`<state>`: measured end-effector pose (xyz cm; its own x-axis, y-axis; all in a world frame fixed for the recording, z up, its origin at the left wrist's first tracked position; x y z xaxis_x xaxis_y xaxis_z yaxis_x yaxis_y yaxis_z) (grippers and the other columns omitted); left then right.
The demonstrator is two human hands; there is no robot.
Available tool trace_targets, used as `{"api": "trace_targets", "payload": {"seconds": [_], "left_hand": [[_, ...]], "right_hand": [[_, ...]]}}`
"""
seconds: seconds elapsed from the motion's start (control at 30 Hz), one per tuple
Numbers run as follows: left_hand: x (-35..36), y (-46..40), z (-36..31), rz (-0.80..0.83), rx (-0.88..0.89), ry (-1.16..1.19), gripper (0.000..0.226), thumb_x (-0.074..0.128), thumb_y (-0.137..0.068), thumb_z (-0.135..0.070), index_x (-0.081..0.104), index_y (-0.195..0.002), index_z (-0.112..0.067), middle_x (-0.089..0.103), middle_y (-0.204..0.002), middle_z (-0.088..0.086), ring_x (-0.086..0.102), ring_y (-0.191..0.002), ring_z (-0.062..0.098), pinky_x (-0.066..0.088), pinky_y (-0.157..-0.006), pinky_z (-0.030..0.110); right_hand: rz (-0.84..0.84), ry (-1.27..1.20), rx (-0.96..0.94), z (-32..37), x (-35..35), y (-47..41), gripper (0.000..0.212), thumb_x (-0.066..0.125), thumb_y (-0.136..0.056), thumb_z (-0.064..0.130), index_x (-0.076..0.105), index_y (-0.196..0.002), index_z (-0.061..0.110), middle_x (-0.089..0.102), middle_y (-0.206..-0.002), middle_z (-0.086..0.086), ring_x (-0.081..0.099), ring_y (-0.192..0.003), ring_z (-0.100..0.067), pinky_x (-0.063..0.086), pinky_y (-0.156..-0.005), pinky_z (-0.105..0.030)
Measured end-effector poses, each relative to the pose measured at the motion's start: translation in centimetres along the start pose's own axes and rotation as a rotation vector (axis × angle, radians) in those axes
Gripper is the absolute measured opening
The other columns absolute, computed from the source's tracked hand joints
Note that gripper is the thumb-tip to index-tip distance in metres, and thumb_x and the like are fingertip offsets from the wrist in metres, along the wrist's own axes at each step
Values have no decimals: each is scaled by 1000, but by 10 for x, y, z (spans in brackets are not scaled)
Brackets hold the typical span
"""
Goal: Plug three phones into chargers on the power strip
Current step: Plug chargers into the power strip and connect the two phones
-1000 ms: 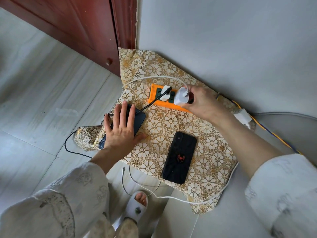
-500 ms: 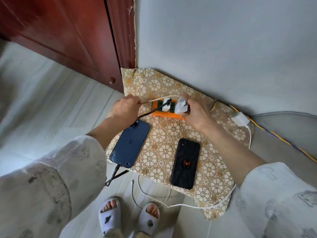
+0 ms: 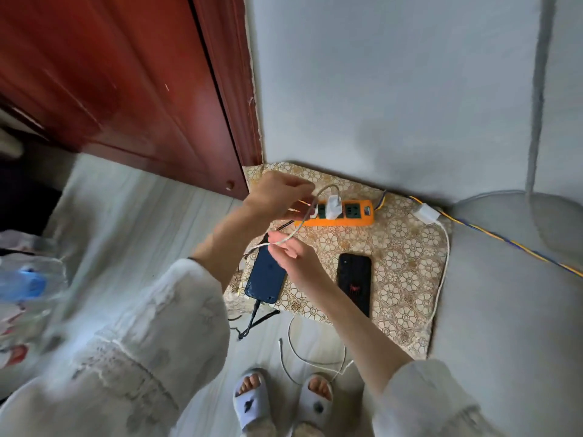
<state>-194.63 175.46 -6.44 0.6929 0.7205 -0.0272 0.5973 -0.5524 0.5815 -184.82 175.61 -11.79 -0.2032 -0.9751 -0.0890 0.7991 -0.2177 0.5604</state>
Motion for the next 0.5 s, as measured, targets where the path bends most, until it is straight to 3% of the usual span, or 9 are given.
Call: {"api": "trace_targets", "payload": {"seconds": [0.1, 0.17, 0.23, 0.37, 0.43, 0.5], "left_hand": [[5, 16, -12, 49, -37, -2, 23, 42, -93, -1, 57, -111, -2, 67, -85, 9, 65, -70, 15, 57, -64, 22], [-3, 28, -12, 30, -27, -105, 36, 32, -91, 6, 55, -117, -5, 66, -98, 9, 63, -82, 16, 54, -70, 21], [-12, 46, -5, 40, 0, -279, 46, 30, -87, 12, 53, -122, -7, 63, -111, 9, 59, -95, 17, 47, -79, 23], [-8, 97, 21, 187, -17, -519, 44, 38, -84, 11, 54, -122, -5, 61, -121, 11, 55, -108, 16, 39, -91, 25], [-9, 122, 25, 190, -10, -575, 36, 40, -87, 7, 59, -115, -5, 64, -115, 11, 58, -106, 17, 42, -95, 28], [-11, 142, 14, 141, 40, -575, 23, 44, -90, 2, 64, -100, -5, 68, -100, 12, 62, -91, 18, 46, -93, 31]], "right_hand": [[-139, -1, -33, 20, -9, 20, 23, 50, -91, 18, 69, -95, 6, 68, -103, -19, 62, -103, -28, 48, -94, -45], [-184, -78, -20, 30, -22, 37, 22, 50, -91, 16, 69, -82, 10, 69, -98, -19, 65, -96, -26, 53, -88, -39], [-176, -264, -1, 40, -36, 53, 19, 52, -91, 15, 67, -81, 12, 71, -93, -14, 68, -84, -20, 55, -79, -29], [-97, -600, -4, 79, -65, 83, 14, 52, -91, 15, 64, -88, 7, 73, -85, -8, 70, -76, -21, 56, -72, -30], [-83, -811, 70, 95, -76, 95, 17, 49, -92, 16, 62, -85, 7, 74, -77, -4, 69, -73, -17, 54, -69, -28], [-104, -983, 134, 107, -85, 107, 17, 48, -93, 15, 61, -88, 6, 74, -75, -5, 67, -79, -17, 51, -71, -28]]}}
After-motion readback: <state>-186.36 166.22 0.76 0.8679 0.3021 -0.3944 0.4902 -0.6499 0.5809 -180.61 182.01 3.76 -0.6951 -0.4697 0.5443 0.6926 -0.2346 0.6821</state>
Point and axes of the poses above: each hand's wrist, its own y-axis away from the middle knuckle, its own x-axis out of the palm, z = x × y, the point moved 8 cm from there along -y, towards the middle knuckle
